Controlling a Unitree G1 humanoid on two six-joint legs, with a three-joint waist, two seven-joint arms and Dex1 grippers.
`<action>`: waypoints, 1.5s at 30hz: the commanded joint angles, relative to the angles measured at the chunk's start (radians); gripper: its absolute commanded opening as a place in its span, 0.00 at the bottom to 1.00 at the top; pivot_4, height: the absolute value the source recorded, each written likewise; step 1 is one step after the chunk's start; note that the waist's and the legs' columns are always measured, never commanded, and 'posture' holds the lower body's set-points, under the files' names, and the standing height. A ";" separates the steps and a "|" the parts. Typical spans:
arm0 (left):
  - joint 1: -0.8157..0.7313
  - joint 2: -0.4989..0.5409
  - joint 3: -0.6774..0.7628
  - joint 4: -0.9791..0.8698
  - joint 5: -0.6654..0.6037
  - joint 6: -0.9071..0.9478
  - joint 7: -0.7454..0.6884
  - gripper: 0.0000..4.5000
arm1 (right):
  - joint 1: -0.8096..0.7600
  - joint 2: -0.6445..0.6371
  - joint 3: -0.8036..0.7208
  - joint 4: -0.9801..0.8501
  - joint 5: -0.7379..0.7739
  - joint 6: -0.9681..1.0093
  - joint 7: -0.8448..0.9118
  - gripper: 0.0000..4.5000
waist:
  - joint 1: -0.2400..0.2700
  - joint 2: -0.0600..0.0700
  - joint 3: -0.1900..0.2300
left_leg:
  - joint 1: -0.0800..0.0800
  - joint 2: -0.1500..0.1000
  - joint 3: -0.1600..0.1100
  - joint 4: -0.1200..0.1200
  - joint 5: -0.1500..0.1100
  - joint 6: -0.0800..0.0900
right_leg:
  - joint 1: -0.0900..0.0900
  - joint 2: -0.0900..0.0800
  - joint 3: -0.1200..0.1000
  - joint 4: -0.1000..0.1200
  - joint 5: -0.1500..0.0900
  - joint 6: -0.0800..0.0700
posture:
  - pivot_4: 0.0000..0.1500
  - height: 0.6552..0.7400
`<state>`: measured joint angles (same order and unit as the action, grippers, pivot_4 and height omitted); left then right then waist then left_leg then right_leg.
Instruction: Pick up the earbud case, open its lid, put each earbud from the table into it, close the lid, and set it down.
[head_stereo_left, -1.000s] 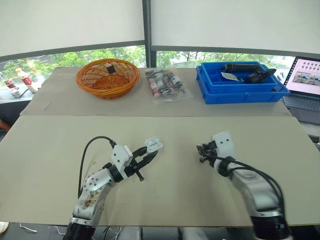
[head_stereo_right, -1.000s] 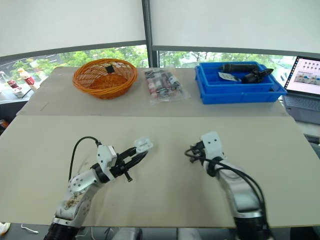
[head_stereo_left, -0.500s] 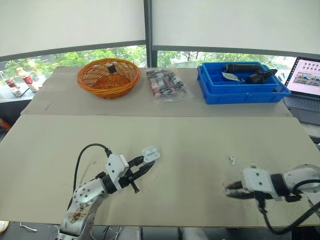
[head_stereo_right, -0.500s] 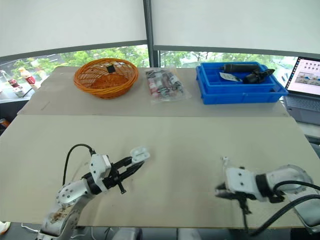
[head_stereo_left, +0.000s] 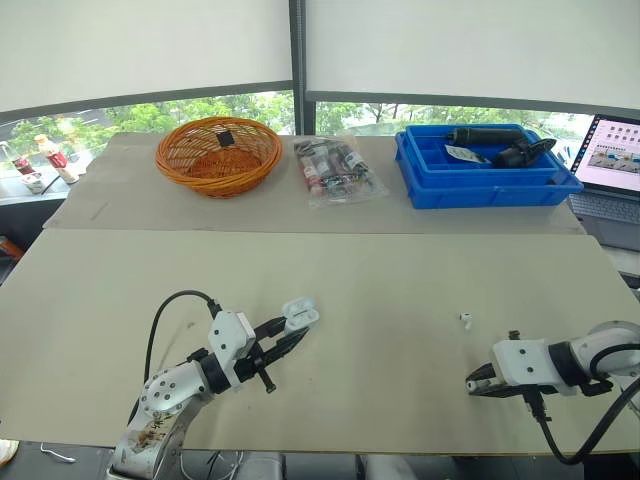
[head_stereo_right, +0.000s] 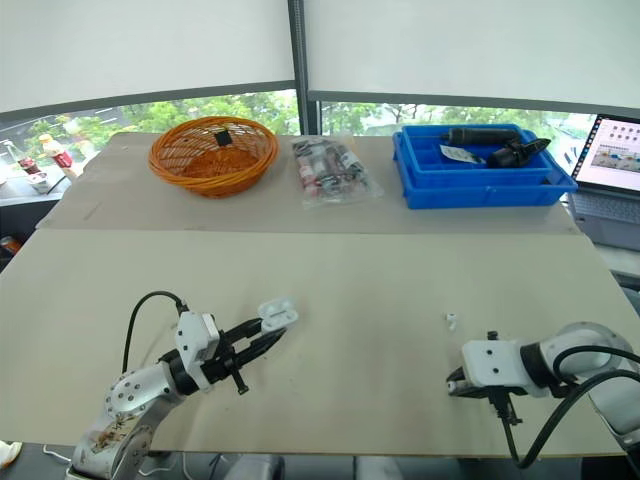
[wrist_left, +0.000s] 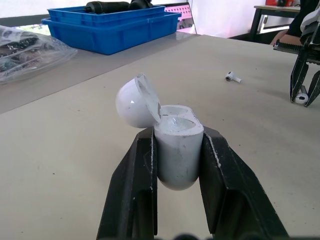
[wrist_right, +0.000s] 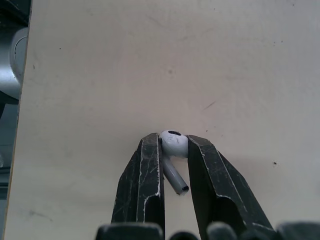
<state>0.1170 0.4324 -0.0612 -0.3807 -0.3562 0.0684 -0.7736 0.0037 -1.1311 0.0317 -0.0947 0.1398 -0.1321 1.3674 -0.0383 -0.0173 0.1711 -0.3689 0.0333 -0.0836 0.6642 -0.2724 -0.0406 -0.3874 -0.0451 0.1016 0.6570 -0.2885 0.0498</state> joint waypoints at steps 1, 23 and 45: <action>-0.003 -0.001 0.003 -0.043 -0.018 -0.003 0.004 0.14 | -0.025 -0.002 0.025 0.024 -0.009 0.011 0.023 0.07 | 0.000 0.000 0.000 | 0.000 0.000 0.000 0.000 0.000 0.000 | 0.000 0.000 0.000 0.000 0.000 0.000 | 1.00 0.86; 0.020 -0.004 -0.015 -0.048 -0.010 0.000 0.011 0.14 | 0.034 -0.204 -0.063 -0.471 -0.046 0.547 -0.079 0.61 | 0.020 0.002 0.000 | 0.000 0.000 0.000 0.000 0.000 0.000 | 0.000 0.000 0.000 0.001 0.000 0.000 | 1.00 0.86; 0.028 -0.006 -0.032 -0.049 -0.002 -0.008 0.025 0.14 | -0.180 -0.132 0.247 -0.369 -0.247 0.541 -0.029 0.42 | 0.020 0.002 0.000 | 0.000 0.000 0.000 0.000 0.000 0.000 | -0.001 0.000 0.000 0.000 0.000 0.000 | 1.00 0.86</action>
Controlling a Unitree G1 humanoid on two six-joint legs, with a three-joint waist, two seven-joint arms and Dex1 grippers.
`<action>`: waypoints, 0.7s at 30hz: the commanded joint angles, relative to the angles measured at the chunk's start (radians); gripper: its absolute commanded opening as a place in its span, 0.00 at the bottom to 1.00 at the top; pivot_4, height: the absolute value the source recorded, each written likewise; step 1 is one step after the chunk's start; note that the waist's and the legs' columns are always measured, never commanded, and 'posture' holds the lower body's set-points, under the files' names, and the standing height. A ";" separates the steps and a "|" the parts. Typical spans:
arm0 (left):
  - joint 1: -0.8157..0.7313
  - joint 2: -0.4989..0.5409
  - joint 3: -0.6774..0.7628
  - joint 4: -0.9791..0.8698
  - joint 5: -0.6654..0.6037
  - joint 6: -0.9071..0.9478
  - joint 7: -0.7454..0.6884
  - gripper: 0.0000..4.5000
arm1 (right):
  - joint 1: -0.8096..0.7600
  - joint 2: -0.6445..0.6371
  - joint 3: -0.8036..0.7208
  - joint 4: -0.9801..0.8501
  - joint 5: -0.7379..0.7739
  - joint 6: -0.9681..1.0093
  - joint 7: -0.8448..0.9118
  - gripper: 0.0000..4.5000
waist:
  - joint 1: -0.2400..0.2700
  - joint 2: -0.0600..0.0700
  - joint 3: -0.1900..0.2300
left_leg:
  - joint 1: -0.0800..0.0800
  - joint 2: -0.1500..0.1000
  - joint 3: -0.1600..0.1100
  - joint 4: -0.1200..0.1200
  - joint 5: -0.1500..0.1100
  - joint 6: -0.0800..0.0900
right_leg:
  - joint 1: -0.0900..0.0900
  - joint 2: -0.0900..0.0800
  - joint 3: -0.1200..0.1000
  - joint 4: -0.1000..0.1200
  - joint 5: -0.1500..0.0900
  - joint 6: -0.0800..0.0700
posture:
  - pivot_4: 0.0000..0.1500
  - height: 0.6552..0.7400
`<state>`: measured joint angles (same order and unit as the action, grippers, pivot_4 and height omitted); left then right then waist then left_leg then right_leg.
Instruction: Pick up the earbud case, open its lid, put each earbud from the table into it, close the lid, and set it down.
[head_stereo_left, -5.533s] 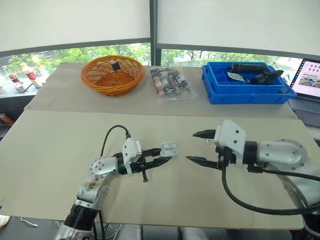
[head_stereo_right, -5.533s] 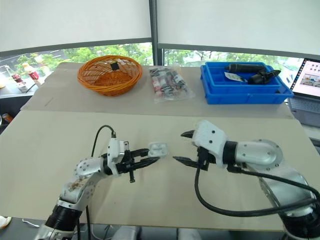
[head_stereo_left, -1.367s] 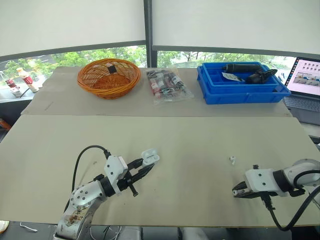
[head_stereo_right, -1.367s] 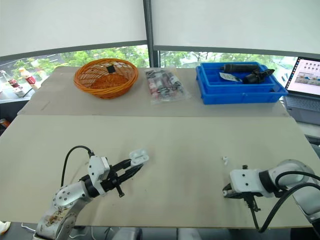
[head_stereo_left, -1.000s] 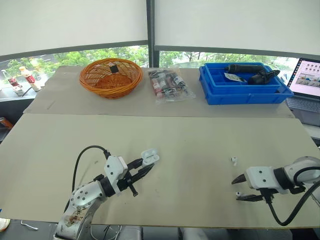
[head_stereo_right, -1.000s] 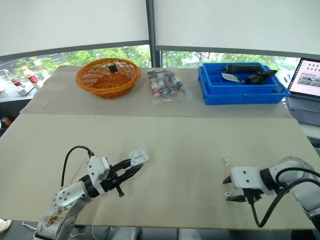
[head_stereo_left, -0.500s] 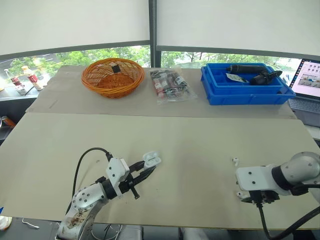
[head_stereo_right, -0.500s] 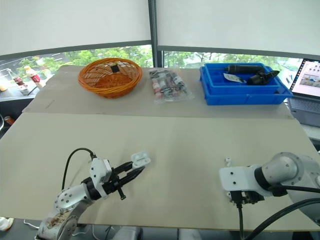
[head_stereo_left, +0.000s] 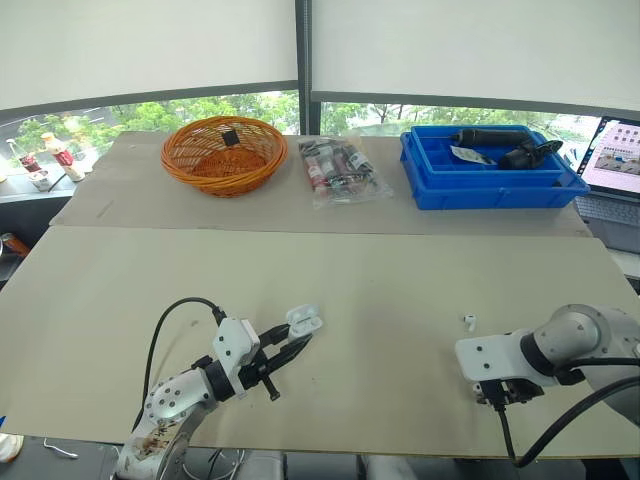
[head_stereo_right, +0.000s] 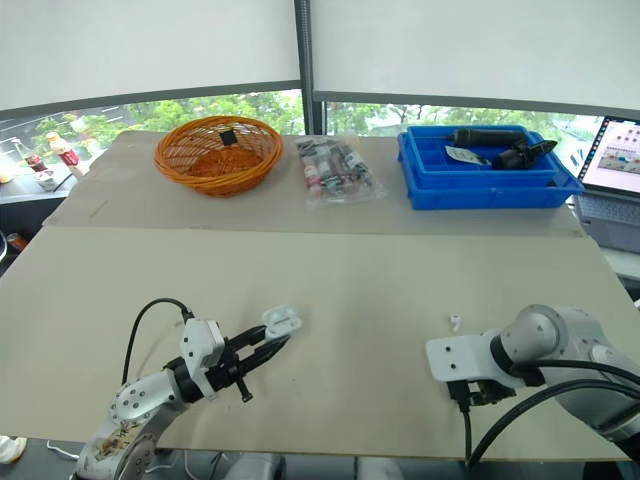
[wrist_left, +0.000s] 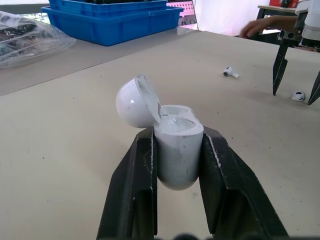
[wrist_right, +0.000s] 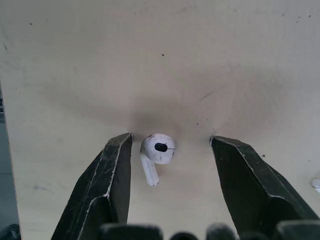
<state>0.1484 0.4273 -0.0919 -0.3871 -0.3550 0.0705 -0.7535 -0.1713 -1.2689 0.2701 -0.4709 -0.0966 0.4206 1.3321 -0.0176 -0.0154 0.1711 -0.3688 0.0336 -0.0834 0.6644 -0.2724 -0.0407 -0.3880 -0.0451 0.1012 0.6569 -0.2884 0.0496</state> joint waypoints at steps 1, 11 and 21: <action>-0.005 -0.001 -0.001 -0.041 -0.004 -0.010 0.005 0.14 | -0.006 0.009 0.010 0.010 -0.013 -0.013 0.009 0.34 | 0.000 0.000 0.000 | 0.000 0.000 0.000 0.000 0.000 0.000 | 0.000 0.000 0.000 0.000 0.000 0.000 | 1.00 0.86; -0.019 -0.003 -0.001 -0.027 -0.005 -0.017 -0.001 0.14 | -0.001 0.021 -0.056 -0.021 0.044 0.012 0.007 0.07 | -0.001 0.000 0.000 | 0.000 0.000 0.000 0.000 0.000 0.000 | 0.000 0.000 0.000 0.000 0.000 0.000 | 1.00 0.86; -0.129 -0.090 -0.007 0.010 -0.032 -0.023 0.019 0.14 | -0.166 0.381 -0.381 -0.164 0.451 0.520 -0.233 0.07 | 0.000 -0.001 0.000 | 0.000 0.000 -0.001 0.001 0.000 0.000 | 0.000 0.000 0.000 0.001 0.000 0.000 | 1.00 0.86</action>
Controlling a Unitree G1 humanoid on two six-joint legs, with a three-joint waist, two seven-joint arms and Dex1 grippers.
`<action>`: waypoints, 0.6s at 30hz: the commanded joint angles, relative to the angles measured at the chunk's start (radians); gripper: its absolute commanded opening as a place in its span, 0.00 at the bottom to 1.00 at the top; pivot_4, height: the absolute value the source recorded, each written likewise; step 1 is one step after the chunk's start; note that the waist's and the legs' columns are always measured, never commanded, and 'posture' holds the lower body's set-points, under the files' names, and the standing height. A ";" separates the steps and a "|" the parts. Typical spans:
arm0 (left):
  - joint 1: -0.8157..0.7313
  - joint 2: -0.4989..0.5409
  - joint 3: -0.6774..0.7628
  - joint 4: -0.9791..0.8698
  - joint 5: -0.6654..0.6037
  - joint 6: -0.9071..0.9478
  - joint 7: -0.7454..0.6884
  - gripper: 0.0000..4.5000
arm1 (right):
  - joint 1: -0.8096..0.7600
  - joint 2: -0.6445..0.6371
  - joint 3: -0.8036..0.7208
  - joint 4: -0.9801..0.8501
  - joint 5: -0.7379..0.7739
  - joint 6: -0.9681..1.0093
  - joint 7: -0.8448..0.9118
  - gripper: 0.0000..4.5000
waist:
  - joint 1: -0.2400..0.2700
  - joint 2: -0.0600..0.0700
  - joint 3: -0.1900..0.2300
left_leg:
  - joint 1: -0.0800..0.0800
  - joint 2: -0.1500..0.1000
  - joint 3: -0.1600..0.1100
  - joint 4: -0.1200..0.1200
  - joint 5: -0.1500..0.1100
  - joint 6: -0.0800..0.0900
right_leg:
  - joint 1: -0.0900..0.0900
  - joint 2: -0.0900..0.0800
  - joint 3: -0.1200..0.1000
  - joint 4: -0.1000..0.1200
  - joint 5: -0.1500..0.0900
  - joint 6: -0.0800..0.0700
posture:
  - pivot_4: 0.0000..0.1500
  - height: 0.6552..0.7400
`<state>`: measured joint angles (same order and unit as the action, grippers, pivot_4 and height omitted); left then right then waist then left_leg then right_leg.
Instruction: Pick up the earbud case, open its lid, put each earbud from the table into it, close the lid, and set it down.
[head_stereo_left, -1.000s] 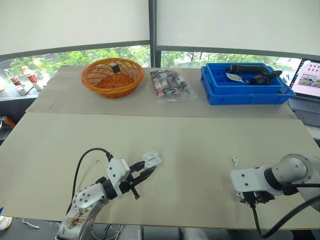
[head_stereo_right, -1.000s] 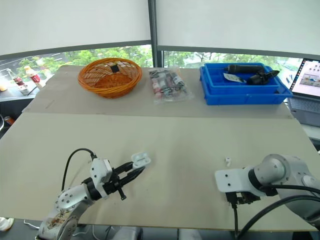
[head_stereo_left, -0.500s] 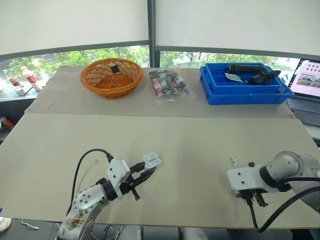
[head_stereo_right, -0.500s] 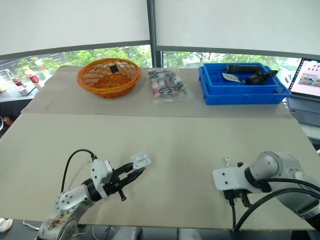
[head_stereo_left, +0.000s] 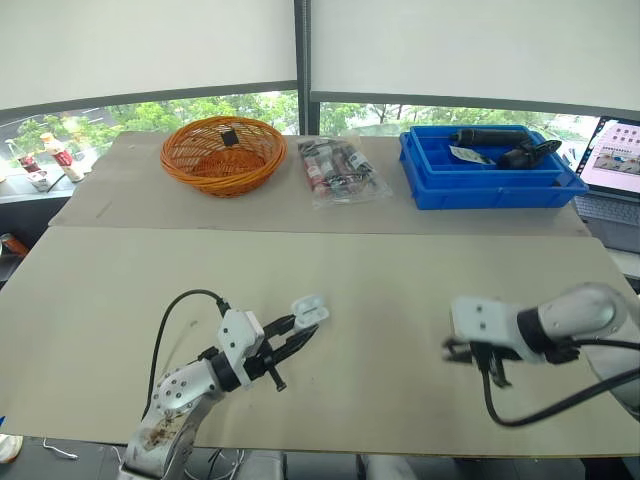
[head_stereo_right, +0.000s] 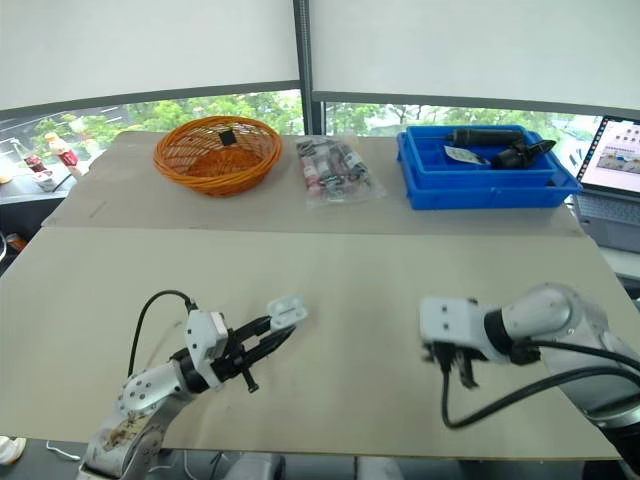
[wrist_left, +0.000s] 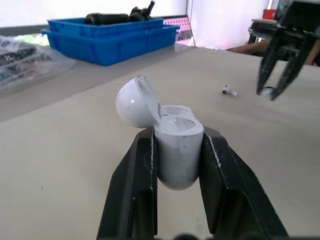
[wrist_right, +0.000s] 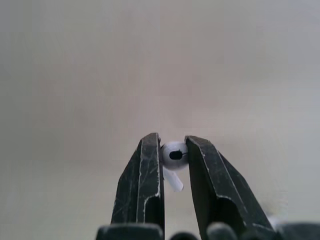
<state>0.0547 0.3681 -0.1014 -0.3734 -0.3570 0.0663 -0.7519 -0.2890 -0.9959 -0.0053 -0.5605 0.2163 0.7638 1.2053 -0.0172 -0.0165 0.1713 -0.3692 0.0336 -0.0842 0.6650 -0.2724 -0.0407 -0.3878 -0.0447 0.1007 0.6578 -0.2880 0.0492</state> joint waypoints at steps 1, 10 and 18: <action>-0.055 -0.049 0.001 -0.001 -0.038 -0.015 0.024 0.14 | -0.076 0.190 -0.147 -0.101 0.190 0.241 -0.167 0.07 | 0.001 0.000 0.000 | 0.000 0.000 0.000 0.000 0.000 0.000 | 0.000 0.000 0.000 0.000 0.000 0.000 | 1.00 0.86; -0.189 -0.137 -0.016 0.093 -0.032 -0.026 0.036 0.14 | -0.256 0.849 -0.321 -0.245 0.412 0.531 -0.682 0.07 | -0.001 0.001 -0.001 | -0.001 0.000 -0.001 0.000 0.000 0.000 | -0.002 0.000 -0.001 0.004 0.000 0.000 | 1.00 0.86; -0.242 -0.154 -0.018 0.142 -0.020 -0.038 0.037 0.14 | -0.162 0.958 -0.220 -0.270 0.442 0.465 -0.841 0.07 | -0.004 0.001 -0.001 | -0.002 0.000 -0.002 0.000 0.000 0.000 | -0.003 0.000 -0.001 0.004 0.000 0.000 | 1.00 0.86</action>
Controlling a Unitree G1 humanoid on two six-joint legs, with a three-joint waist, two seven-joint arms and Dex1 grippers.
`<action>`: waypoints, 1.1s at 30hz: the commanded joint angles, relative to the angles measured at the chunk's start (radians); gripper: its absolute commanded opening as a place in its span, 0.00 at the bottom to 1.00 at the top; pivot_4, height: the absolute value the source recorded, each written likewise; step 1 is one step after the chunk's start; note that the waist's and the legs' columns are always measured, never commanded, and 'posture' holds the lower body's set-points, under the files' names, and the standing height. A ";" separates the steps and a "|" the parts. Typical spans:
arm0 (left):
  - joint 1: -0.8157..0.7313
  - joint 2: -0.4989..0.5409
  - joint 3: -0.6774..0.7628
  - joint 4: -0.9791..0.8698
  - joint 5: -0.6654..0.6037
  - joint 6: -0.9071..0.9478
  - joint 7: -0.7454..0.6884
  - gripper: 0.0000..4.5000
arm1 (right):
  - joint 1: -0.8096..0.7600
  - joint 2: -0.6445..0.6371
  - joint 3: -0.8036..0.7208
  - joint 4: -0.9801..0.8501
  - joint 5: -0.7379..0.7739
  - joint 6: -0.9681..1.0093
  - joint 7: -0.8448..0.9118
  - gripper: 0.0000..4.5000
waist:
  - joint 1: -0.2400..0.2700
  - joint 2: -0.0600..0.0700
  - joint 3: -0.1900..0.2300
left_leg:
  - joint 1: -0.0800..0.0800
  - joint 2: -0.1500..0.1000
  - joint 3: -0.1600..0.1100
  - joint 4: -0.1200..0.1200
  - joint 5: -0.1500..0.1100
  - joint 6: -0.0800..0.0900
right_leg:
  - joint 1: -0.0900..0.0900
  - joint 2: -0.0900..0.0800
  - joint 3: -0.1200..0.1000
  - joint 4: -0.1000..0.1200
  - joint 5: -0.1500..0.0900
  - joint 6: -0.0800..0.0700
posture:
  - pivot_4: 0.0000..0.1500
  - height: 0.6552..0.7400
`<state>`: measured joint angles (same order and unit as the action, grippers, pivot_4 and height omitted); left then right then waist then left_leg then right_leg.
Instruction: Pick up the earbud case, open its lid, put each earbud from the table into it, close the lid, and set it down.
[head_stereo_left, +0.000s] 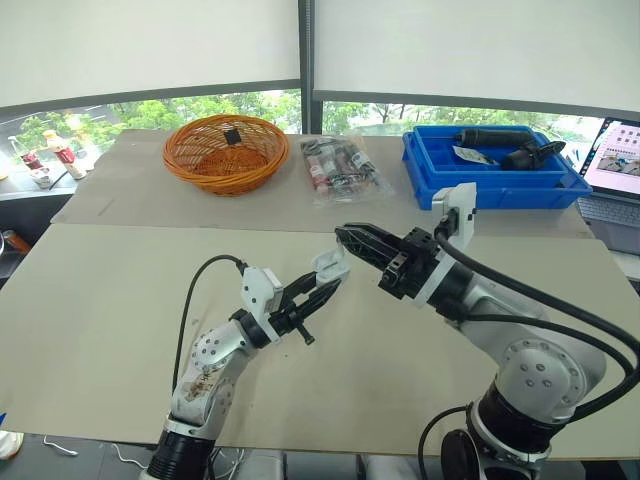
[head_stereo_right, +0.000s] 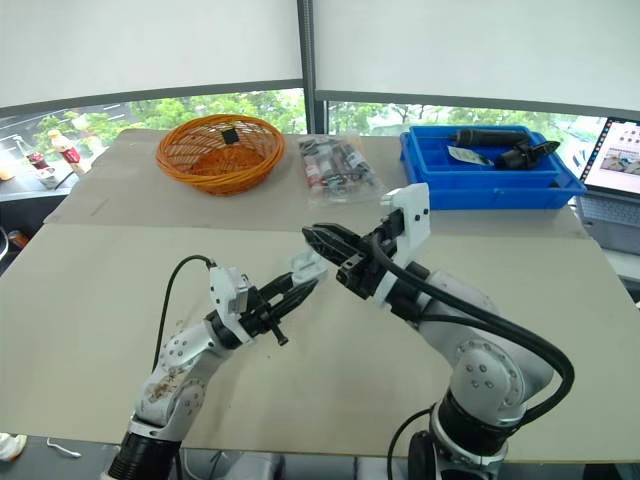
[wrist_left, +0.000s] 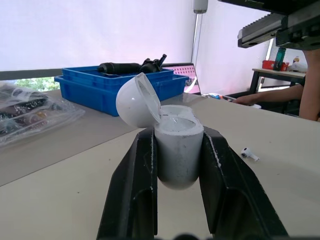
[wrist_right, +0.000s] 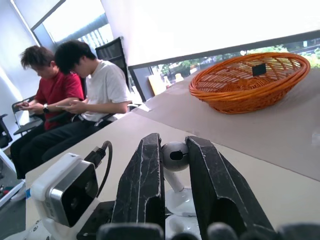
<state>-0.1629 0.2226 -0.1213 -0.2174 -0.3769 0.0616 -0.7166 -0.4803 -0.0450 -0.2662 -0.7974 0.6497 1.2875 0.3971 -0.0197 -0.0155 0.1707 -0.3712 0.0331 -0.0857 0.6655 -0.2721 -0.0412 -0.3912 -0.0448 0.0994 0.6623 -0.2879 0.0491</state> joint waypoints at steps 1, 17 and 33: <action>-0.028 -0.010 0.003 -0.013 -0.001 -0.032 0.001 0.14 | 0.042 0.003 0.059 -0.029 0.004 -0.078 -0.041 0.07 | -0.004 0.000 0.000 | 0.000 0.000 0.000 0.000 0.000 0.000 | 0.000 0.000 0.000 0.000 0.000 0.000 | 1.00 0.86; -0.042 -0.027 -0.002 0.004 0.005 -0.063 0.002 0.14 | 0.153 -0.077 0.263 0.063 -0.069 -0.323 -0.106 0.07 | -0.026 0.000 0.000 | 0.000 0.000 0.000 -0.001 0.000 0.000 | -0.001 0.000 0.000 -0.001 0.000 0.000 | 1.00 0.86; -0.042 -0.035 -0.002 0.005 0.020 -0.078 0.004 0.14 | 0.201 -0.149 0.334 0.052 -0.105 -0.395 -0.159 0.39 | -0.025 0.000 0.000 | -0.001 0.000 0.000 -0.001 0.000 0.000 | -0.001 0.000 0.000 -0.002 0.000 0.000 | 1.00 0.86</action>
<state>-0.1913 0.1927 -0.1315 -0.1788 -0.3506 0.0247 -0.7116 -0.2863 -0.1822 0.0754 -0.7202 0.5513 0.9032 0.2463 -0.0451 -0.0157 0.1708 -0.3719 0.0332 -0.0859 0.6648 -0.2720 -0.0412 -0.3917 -0.0445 0.0996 0.6606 -0.2882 0.0493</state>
